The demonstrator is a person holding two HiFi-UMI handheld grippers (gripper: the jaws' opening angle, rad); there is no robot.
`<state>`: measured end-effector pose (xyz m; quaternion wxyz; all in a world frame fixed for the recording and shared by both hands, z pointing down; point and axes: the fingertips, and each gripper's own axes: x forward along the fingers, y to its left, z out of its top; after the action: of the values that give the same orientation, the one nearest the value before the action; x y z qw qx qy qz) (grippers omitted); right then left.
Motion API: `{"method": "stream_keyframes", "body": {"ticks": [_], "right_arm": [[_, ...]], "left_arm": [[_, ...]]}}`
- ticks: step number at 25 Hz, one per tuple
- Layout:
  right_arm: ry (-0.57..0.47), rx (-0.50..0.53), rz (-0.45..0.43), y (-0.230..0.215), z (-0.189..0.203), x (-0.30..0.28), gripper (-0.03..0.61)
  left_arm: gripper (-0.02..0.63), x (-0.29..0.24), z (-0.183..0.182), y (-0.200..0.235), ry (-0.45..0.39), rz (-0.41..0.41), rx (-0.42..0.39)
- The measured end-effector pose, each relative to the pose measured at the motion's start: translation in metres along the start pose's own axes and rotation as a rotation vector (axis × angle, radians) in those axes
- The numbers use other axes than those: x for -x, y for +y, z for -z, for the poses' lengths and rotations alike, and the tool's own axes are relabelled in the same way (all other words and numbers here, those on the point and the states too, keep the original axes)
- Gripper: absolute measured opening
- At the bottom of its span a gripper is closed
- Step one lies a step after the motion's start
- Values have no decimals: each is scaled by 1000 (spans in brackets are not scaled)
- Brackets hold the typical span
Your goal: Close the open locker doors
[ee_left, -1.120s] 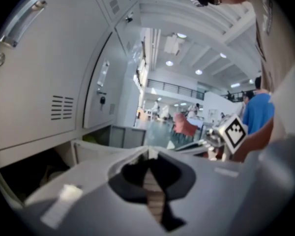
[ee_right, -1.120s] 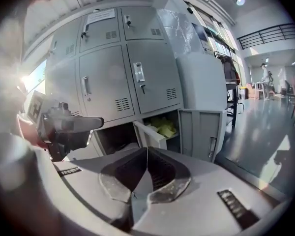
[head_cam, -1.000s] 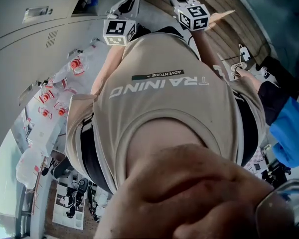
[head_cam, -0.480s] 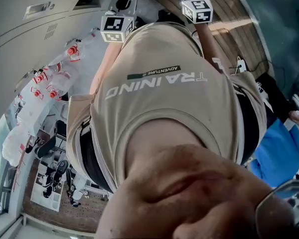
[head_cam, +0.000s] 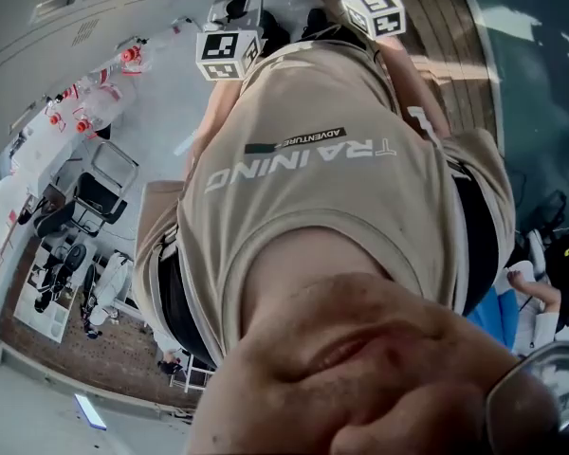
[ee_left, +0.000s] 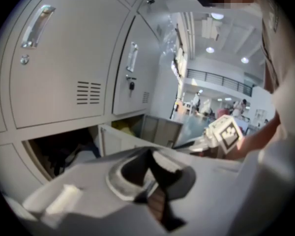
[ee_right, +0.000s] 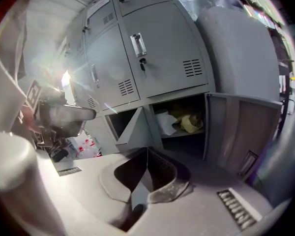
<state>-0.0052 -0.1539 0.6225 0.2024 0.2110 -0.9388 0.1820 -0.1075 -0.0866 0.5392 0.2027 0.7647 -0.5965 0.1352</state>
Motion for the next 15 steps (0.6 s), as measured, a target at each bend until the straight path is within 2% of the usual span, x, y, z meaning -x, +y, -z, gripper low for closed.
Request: {"method": "stream_keyframes", "body": {"ticks": [3,7,15], "right_arm": [[22,8,-100,8,-3,10,15],[37,10,-170,19,-1,10,15],[66,73,-333,67,-7,1,15]], "left_arm": [[-2,11,-6,-13,17,-63,26],[-2,19,0,-9,35,-133,43],[-2,42,-5,5,3,-230,81]]}}
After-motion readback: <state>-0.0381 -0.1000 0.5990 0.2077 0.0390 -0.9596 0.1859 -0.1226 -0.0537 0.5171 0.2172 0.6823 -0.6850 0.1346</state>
